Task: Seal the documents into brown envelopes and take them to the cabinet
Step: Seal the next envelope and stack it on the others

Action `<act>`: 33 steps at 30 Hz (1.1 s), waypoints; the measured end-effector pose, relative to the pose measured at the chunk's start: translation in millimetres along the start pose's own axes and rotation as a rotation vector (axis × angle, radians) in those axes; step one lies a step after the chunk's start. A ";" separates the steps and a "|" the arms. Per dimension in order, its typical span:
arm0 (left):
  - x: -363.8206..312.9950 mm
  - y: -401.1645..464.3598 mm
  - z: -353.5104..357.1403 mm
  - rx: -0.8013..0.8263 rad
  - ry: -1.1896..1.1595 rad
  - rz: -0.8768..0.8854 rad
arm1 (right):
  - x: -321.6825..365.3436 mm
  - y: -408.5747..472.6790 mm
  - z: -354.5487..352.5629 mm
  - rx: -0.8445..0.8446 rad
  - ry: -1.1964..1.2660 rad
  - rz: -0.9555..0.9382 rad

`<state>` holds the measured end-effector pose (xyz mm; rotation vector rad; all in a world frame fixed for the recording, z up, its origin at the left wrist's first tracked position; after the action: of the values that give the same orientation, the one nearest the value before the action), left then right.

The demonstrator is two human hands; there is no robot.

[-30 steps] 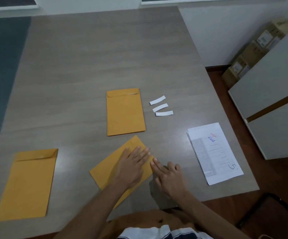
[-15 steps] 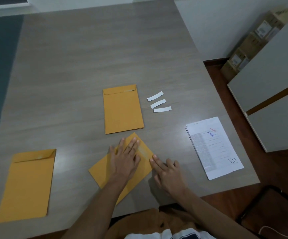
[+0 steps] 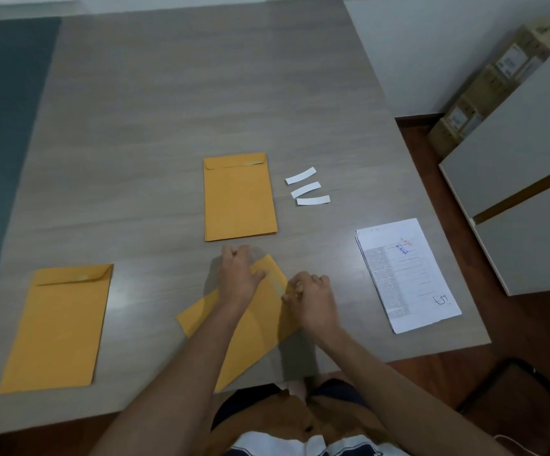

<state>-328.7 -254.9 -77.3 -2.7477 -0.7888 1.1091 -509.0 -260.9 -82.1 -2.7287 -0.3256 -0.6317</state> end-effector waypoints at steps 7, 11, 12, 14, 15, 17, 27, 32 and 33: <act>25.2 5.8 3.8 0.204 -0.257 -0.180 | -1.6 16.5 8.9 0.100 0.043 0.035; 25.9 16.3 -25.7 0.124 -0.471 -0.212 | 2.0 32.1 -3.1 0.052 0.340 0.133; 27.2 20.7 -35.2 0.086 -0.528 -0.229 | 6.1 38.6 -8.0 0.058 0.411 0.187; 28.9 30.7 -51.0 0.008 -0.651 -0.270 | 16.1 56.1 -19.8 0.036 0.471 0.243; 29.1 35.9 -56.6 -0.019 -0.697 -0.287 | 21.1 65.9 -26.4 0.012 0.490 0.251; 28.5 50.6 -67.4 -0.057 -0.732 -0.299 | 31.5 88.3 -39.5 -0.053 0.514 0.281; 19.7 162.5 -113.6 -0.274 -0.581 -0.307 | 87.7 220.3 -77.3 -0.171 0.533 0.265; 14.4 215.9 -113.0 -0.256 -0.485 -0.313 | 92.0 275.4 -65.9 -0.170 0.450 0.247; 16.1 226.5 -109.5 -0.251 -0.473 -0.322 | 90.9 285.5 -61.3 -0.167 0.427 0.240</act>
<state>-147.8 -430.0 -64.2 -2.4201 -1.4543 1.7017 -370.6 -532.8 -61.3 -2.6302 0.1602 -1.1820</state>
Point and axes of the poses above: each hand's wrist, its own y-axis towards the middle knuckle, its own z-axis out of the palm, x = y × z, the point moved 7 cm from there along y, towards the middle knuckle, and after that the axes turned 4 degrees about -y, right-handed, at the moved point
